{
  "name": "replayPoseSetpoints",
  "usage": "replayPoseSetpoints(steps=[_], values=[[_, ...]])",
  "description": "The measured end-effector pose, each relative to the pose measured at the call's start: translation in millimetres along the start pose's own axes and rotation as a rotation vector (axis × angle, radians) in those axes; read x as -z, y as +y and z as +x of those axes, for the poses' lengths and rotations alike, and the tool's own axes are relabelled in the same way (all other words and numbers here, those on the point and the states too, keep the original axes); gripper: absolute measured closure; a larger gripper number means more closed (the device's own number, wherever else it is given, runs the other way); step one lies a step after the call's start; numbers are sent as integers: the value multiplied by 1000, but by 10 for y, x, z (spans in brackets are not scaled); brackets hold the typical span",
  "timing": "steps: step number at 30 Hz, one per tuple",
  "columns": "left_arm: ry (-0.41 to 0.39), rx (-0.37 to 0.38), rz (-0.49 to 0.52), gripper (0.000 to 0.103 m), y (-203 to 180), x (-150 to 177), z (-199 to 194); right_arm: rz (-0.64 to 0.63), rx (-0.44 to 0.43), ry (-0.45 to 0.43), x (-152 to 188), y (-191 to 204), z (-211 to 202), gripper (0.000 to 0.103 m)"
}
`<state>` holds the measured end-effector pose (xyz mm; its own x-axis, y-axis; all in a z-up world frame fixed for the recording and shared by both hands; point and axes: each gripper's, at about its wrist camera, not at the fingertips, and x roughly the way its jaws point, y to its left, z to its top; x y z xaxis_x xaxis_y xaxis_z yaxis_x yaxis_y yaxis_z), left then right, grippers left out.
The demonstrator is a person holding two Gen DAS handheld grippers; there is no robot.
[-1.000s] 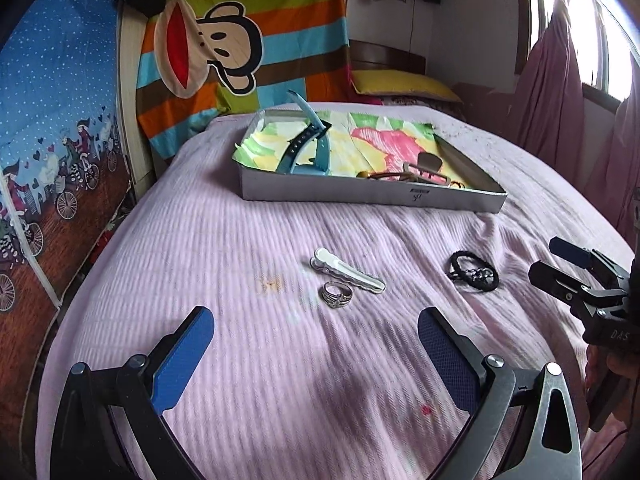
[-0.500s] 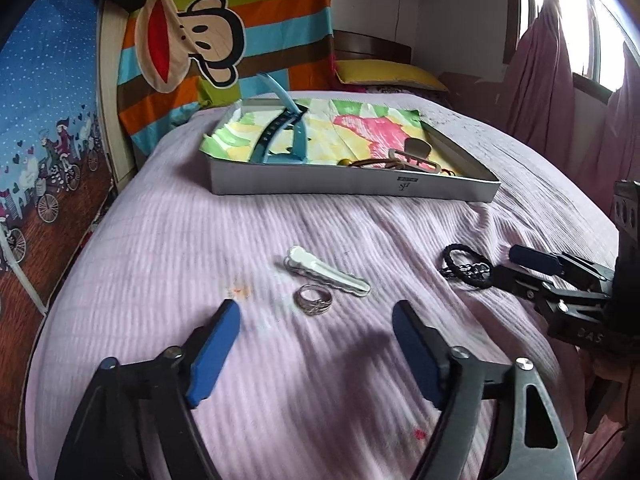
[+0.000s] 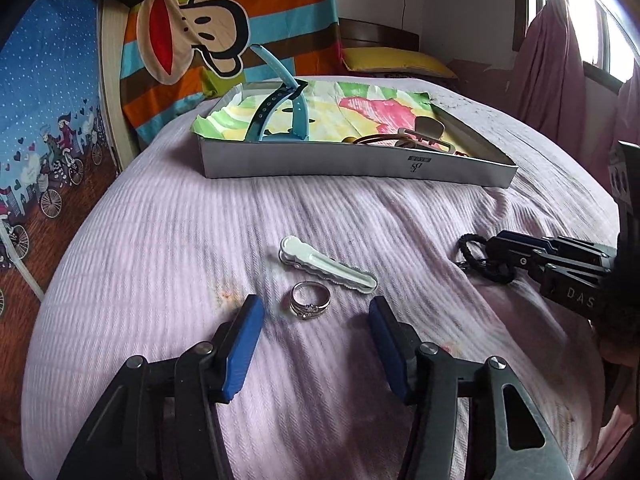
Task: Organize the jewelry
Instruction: 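Grasp the silver ring with the left tool while the right tool grasps the black hair tie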
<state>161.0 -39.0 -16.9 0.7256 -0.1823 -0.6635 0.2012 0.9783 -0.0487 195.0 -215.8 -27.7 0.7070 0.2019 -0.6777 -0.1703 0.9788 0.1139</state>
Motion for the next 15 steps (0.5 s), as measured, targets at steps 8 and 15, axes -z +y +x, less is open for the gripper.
replayPoseSetpoints(steps=[8, 15], values=[[-5, 0, -10, 55, 9, 13, 9, 18, 12, 19, -9, -20, 67, 87], [-9, -1, -39, 67, 56, 16, 3, 19, -3, 17, 2, -34, 73, 97]])
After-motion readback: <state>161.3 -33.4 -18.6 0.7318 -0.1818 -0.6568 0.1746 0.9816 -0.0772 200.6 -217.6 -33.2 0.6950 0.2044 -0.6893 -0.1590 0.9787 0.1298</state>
